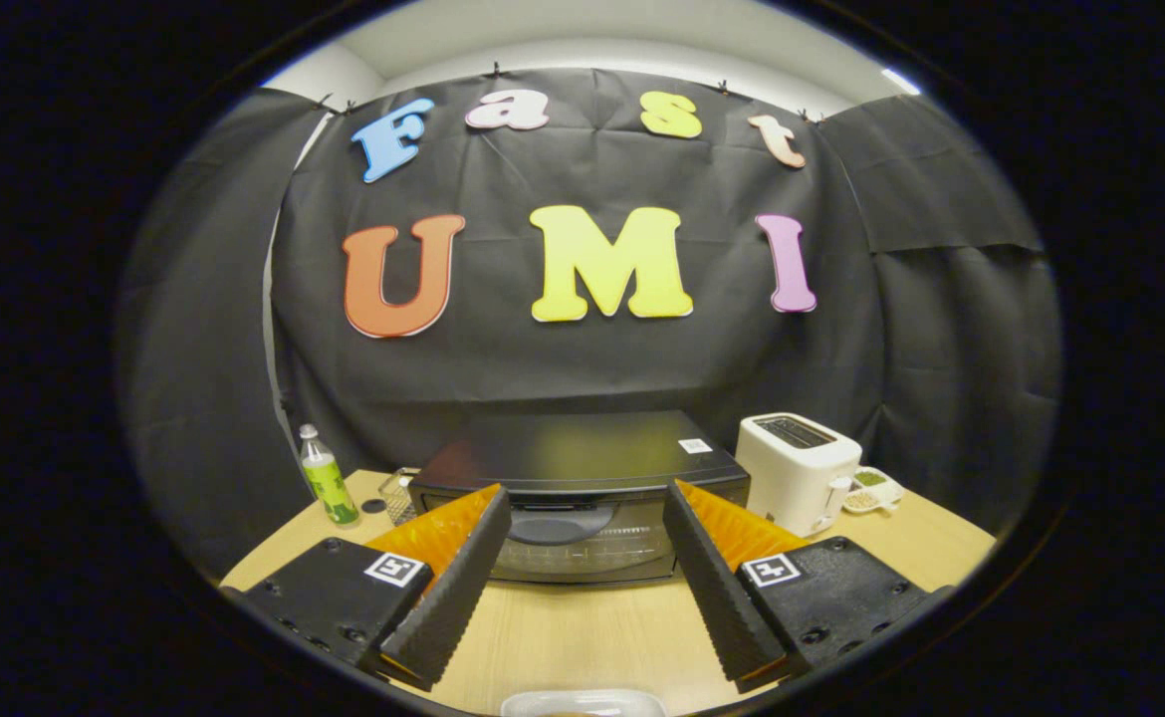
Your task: Open the toaster oven, put the food inside, and close the toaster oven door.
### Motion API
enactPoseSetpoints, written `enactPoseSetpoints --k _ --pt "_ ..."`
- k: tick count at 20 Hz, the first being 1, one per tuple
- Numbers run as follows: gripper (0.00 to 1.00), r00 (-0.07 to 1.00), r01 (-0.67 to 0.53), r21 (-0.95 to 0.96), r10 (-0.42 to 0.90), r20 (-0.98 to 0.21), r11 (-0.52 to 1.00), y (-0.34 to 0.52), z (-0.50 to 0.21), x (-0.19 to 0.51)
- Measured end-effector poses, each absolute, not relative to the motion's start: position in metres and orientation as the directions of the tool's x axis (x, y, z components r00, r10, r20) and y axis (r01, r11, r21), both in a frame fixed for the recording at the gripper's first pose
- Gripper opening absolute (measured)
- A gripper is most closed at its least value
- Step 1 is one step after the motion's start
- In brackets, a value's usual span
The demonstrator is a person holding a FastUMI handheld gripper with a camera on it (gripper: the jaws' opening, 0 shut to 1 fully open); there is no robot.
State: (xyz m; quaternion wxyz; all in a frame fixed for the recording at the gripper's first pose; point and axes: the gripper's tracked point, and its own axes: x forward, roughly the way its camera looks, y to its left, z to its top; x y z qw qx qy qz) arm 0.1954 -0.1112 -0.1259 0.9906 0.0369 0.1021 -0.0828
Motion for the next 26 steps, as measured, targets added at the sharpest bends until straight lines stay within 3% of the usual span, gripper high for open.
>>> enactPoseSetpoints --k 13,26 --pt "1.0 0.963 0.182 0.071 -0.163 -0.213 0.981 -0.108 -0.167 0.268" --pt "1.0 0.953 0.197 0.031 -0.184 -0.239 0.98 -0.103 -0.192 0.282"
